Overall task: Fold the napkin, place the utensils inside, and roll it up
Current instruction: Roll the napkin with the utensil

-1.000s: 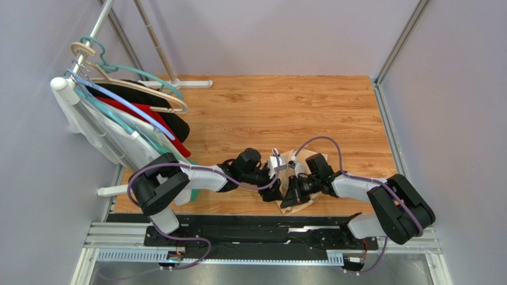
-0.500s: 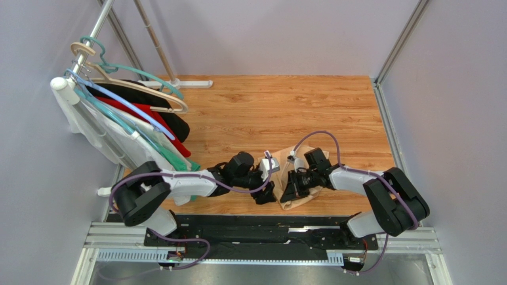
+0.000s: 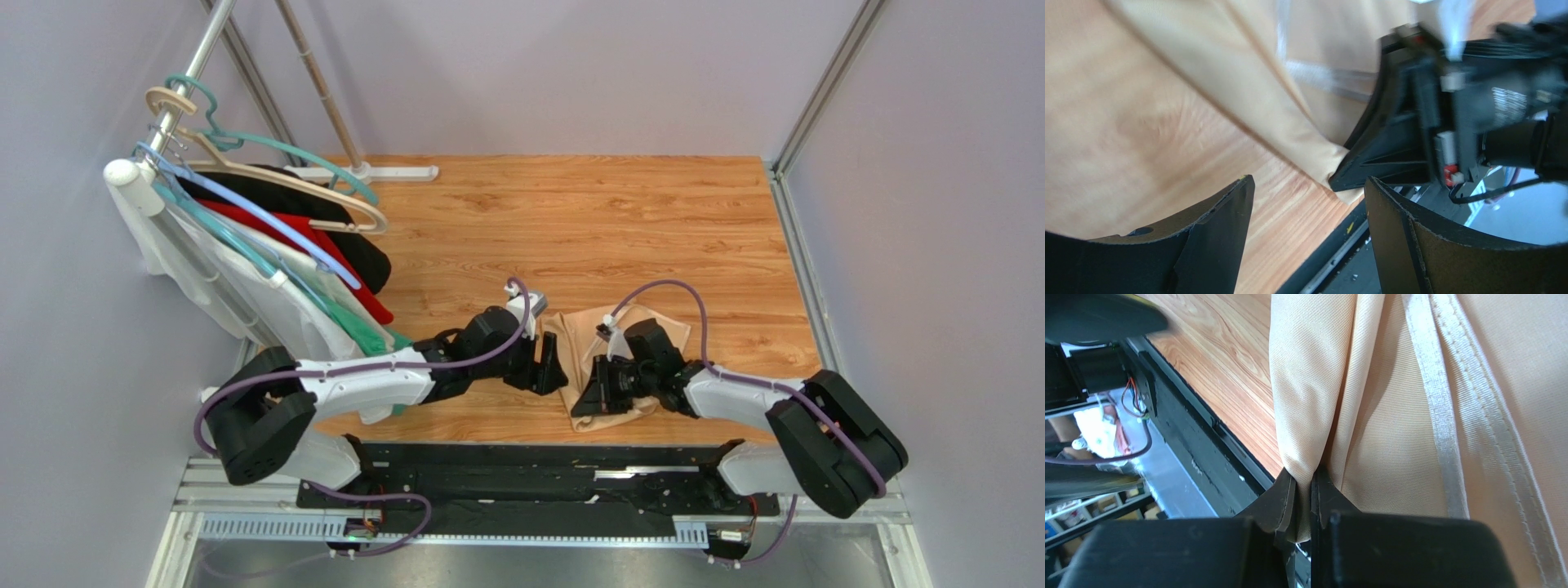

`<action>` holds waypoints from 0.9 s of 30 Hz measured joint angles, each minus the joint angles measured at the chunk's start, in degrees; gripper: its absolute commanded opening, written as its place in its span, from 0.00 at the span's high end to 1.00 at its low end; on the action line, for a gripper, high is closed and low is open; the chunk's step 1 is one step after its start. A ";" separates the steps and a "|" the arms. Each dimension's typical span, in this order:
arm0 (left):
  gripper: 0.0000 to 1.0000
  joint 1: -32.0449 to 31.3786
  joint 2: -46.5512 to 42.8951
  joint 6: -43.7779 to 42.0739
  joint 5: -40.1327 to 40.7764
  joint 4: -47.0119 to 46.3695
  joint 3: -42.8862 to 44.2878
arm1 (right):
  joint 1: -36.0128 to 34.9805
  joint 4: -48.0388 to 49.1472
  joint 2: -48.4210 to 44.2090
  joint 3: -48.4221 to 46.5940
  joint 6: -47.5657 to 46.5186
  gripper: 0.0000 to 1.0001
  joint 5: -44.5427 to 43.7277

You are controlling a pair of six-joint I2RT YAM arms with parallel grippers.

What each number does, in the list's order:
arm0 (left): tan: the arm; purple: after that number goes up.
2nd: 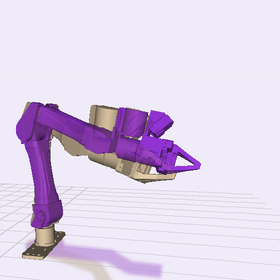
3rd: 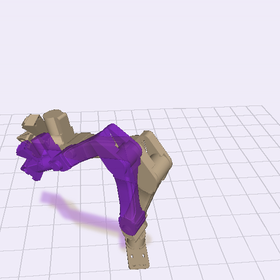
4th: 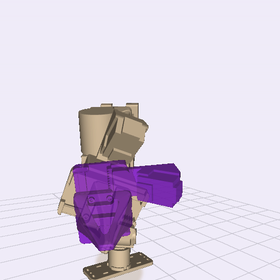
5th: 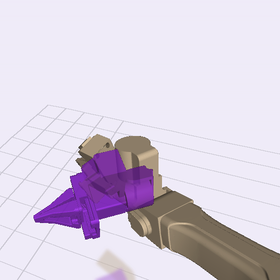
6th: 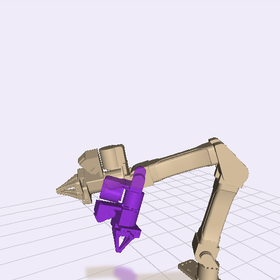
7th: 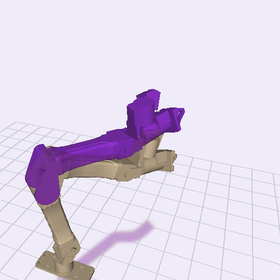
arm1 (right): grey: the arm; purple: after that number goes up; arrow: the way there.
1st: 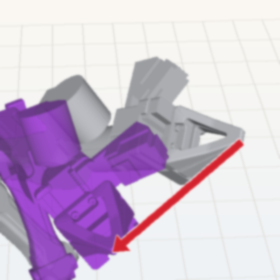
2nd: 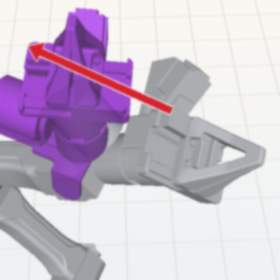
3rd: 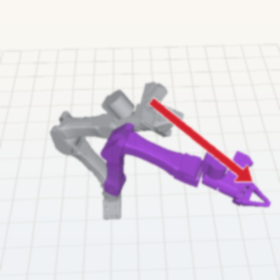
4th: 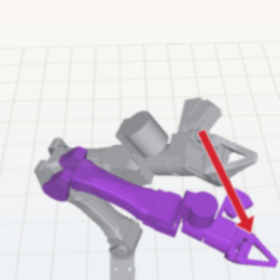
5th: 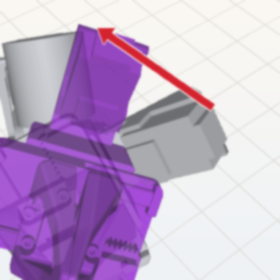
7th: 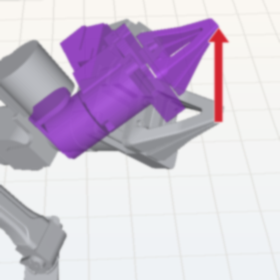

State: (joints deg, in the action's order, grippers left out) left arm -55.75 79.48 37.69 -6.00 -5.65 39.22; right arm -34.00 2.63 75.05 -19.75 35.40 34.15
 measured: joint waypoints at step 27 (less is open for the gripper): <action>0.47 0.00 9.68 33.35 2.21 -22.69 -13.57 | -10.27 19.63 1.57 5.57 13.90 1.00 -11.19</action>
State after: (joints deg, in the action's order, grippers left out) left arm -55.75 89.17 71.05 -3.79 -28.34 25.65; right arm -44.27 22.26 76.62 -14.17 49.30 22.96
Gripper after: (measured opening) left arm 0.547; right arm 0.067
